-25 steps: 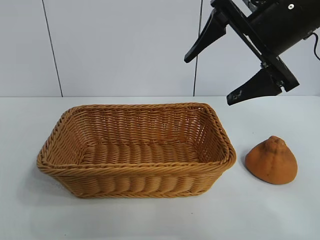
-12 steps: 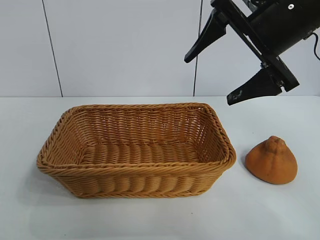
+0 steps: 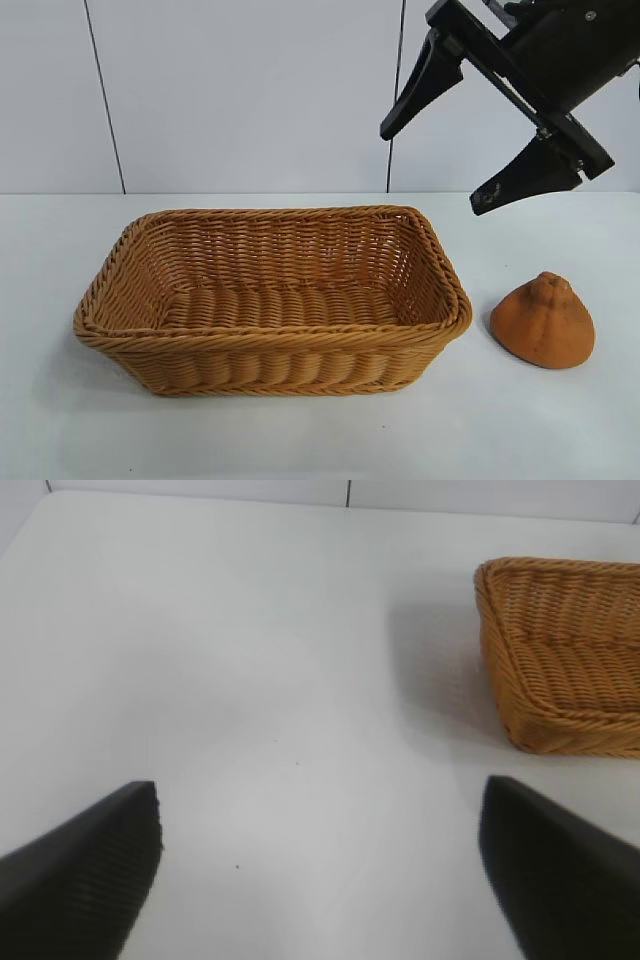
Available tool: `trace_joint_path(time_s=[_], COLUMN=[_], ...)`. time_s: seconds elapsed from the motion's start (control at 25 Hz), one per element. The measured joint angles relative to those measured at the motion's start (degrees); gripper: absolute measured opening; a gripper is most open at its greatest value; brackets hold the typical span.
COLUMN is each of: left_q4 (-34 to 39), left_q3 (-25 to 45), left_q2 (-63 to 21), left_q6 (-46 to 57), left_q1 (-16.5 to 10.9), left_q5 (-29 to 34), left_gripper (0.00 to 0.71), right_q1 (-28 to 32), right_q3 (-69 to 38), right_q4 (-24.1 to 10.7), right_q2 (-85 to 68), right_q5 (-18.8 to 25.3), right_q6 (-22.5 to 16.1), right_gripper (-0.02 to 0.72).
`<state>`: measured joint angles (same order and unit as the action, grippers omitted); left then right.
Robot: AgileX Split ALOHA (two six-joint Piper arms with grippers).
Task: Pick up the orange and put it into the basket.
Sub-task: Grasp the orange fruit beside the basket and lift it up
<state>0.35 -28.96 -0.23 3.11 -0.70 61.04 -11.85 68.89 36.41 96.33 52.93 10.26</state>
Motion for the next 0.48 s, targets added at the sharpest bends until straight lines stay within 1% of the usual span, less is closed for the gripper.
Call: trace_joint_path(time_s=[0.12,0.2,0.24,0.28,0.32,0.36,0.48], left_q4=[0.0,0.0,0.0,0.0,0.0,0.0,0.0], left_q3=[0.0,0.1,0.1,0.1,0.1,0.1,0.1], left_q2=[0.0,0.0,0.0,0.0,0.0,0.0,0.0], left_q6=[0.0,0.0,0.0,0.0,0.0,0.0,0.0], left_q1=[0.0,0.0,0.0,0.0,0.0,0.0,0.0], left_q5=[0.0,0.0,0.0,0.0,0.0,0.0,-0.2], left_gripper=[0.616,0.616,0.616,0.616,0.616,0.616,0.616], right_q1=[0.0,0.0,0.0,0.0,0.2,0.5,2.2], right_q3=[2.7,4.0,4.3,4.3,4.3,4.3,4.3], right_q4=[-10.6,-18.6,-22.0,-24.4,-26.4,-27.4,-27.6], right_q2=[0.0,0.0,0.0,0.0,0.0,0.0,0.0], right_q5=[2.5,4.3,5.0,5.4,5.5,5.5,4.9], right_q6=[-6.4,-9.8,-11.2,-12.4,-13.1,-13.7,-13.9], right_gripper=[0.661,0.661,0.661,0.661,0.661,0.661,0.661])
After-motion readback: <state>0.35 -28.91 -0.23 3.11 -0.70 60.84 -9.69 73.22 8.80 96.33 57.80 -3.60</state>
